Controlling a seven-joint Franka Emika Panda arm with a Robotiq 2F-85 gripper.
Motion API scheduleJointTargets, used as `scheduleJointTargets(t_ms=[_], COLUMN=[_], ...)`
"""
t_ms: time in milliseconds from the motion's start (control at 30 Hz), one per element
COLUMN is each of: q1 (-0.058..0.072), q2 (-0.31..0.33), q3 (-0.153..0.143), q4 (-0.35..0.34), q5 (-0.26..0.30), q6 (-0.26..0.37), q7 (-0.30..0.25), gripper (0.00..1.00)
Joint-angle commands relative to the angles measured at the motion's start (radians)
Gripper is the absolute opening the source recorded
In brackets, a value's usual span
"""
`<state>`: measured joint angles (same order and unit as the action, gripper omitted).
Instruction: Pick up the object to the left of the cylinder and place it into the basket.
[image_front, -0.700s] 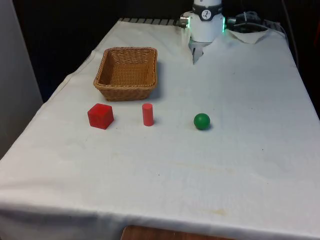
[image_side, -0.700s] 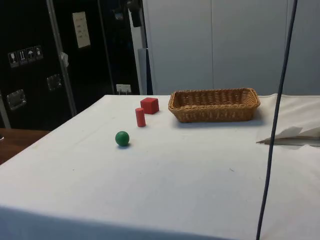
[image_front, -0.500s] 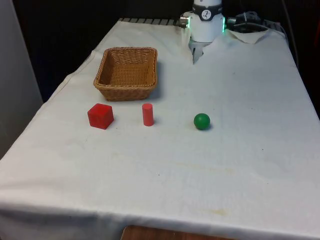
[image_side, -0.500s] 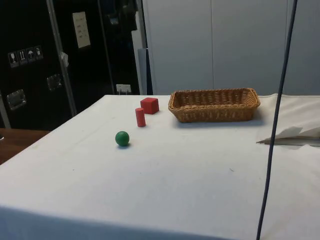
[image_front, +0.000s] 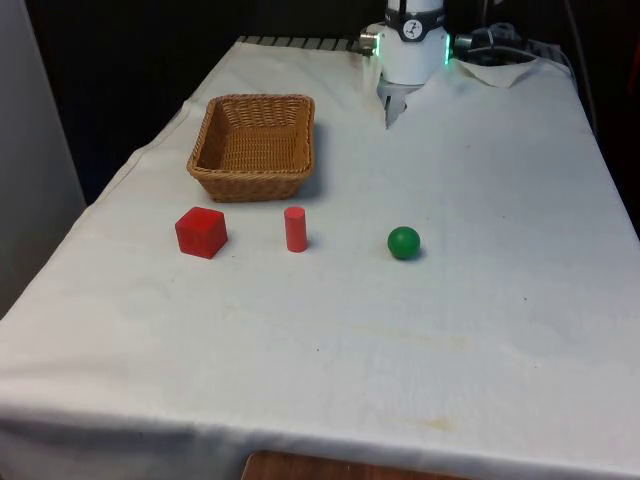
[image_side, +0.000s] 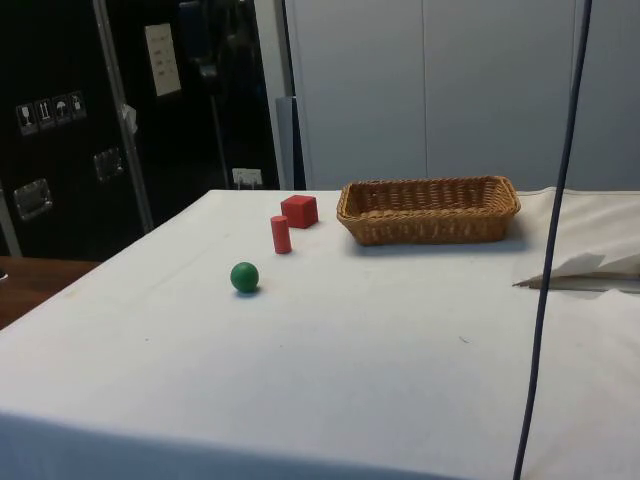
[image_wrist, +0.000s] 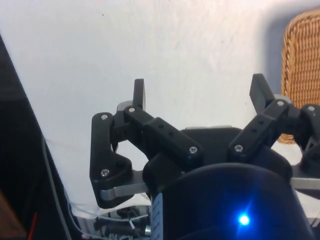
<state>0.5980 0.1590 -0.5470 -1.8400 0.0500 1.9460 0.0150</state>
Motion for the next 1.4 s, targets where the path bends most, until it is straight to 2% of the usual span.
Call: scheduleJointTargets(t_ms=[0, 167, 200, 267, 467, 500, 733, 767, 933, 1000, 1200, 1267, 1300, 1367], q1=[0.003, 0.002, 0.0, 0.001, 0.002, 0.0, 0.0, 0.0, -0.003, -0.003, -0.016, -0.024, -0.019, -0.028], q2=[0.007, 0.027, 0.026, 0.037, 0.054, 0.054, 0.069, 0.068, 0.079, 0.082, 0.094, 0.104, 0.101, 0.111], q3=[0.003, 0.012, 0.011, 0.016, 0.022, 0.021, 0.029, 0.028, 0.03, 0.029, 0.03, 0.032, 0.028, 0.032], q4=[-0.004, -0.012, -0.004, -0.021, -0.044, -0.038, -0.078, -0.073, -0.115, -0.117, -0.153, -0.169, -0.163, -0.178], q5=[-0.004, 0.001, 0.0, 0.004, 0.006, 0.002, 0.006, 0.002, 0.008, 0.002, 0.011, 0.018, 0.005, 0.024], q6=[0.02, 0.054, 0.033, 0.08, 0.141, 0.123, 0.217, 0.199, 0.279, 0.278, 0.35, 0.382, 0.362, 0.404], q7=[0.015, 0.027, 0.02, 0.032, 0.041, 0.037, 0.047, 0.044, 0.037, 0.039, 0.008, -0.006, 0.006, -0.017], gripper=[1.0, 1.0, 1.0, 1.0, 1.0, 1.0, 1.0, 1.0, 1.0, 1.0, 1.0, 1.0, 1.0, 1.0])
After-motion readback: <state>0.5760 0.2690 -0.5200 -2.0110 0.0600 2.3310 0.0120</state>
